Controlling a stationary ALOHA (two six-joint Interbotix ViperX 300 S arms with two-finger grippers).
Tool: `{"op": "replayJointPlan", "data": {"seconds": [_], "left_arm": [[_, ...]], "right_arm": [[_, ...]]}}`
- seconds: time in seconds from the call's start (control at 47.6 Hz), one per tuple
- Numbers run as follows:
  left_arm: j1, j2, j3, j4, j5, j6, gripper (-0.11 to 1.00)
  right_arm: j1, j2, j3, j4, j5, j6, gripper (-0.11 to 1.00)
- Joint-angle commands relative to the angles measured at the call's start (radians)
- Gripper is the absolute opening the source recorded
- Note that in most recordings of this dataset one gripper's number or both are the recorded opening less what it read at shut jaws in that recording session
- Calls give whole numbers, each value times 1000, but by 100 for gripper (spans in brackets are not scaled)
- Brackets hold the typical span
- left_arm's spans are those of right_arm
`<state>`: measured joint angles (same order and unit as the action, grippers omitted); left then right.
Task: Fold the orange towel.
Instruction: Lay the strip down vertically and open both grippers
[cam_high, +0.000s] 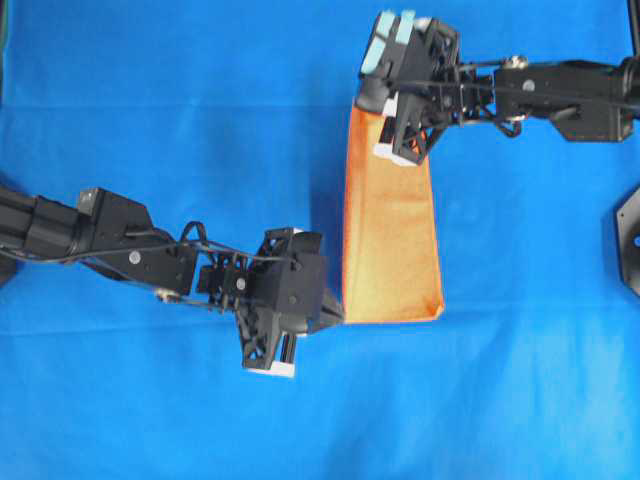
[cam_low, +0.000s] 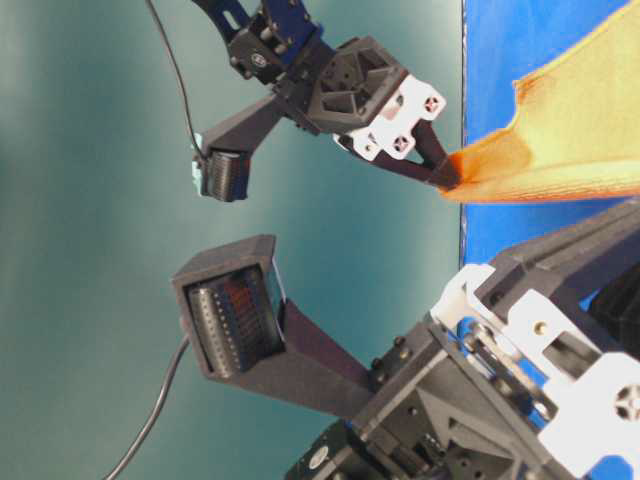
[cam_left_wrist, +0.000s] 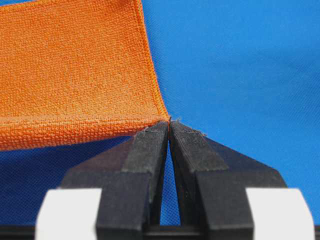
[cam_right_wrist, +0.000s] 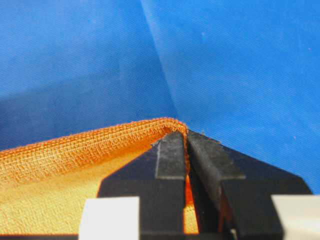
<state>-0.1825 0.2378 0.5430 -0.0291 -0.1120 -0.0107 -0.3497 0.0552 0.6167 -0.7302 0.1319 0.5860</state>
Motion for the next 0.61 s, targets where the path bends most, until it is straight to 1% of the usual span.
{"op": "replayJointPlan", "data": {"seconds": [0.0, 0.168, 0.21, 0.252, 0.273, 0.294, 0.336, 0.42, 0.462, 0.504, 0.525, 0.588], "left_arm": [[-5, -8, -9, 0, -9, 0, 2], [-5, -2, -2, 0, -9, 0, 3], [-5, -3, 0, -2, -9, 0, 5], [-5, -5, 3, 0, -9, 0, 11], [-5, -5, 3, -2, -9, 0, 14], [-5, -5, 5, -2, -8, 2, 18], [-5, -6, 9, 0, -5, 6, 26], [-5, -12, 21, 0, 0, 15, 49], [-5, -17, 28, 0, 5, 18, 60], [-3, -21, 34, 0, 12, 18, 69], [-2, -25, 37, 0, 15, 18, 72], [2, -43, 46, 0, 41, 18, 79]], "right_arm": [[-2, -6, -18, 0, -34, 0, 3], [0, 14, -21, 0, -48, 0, 3], [-2, 17, -23, 0, -49, 2, 3], [0, 20, -23, 0, -48, 3, 4], [-2, 21, -25, 0, -48, 3, 6], [-2, 21, -23, 0, -48, 3, 11], [-2, 20, -23, 0, -46, 3, 23], [0, 21, -25, -3, -38, 2, 49], [-2, 20, -25, -5, -31, 2, 59], [-3, 20, -26, -3, -21, 2, 66], [-3, 20, -28, -5, -17, 0, 68], [-2, 17, -28, -5, 0, 0, 65]]}}
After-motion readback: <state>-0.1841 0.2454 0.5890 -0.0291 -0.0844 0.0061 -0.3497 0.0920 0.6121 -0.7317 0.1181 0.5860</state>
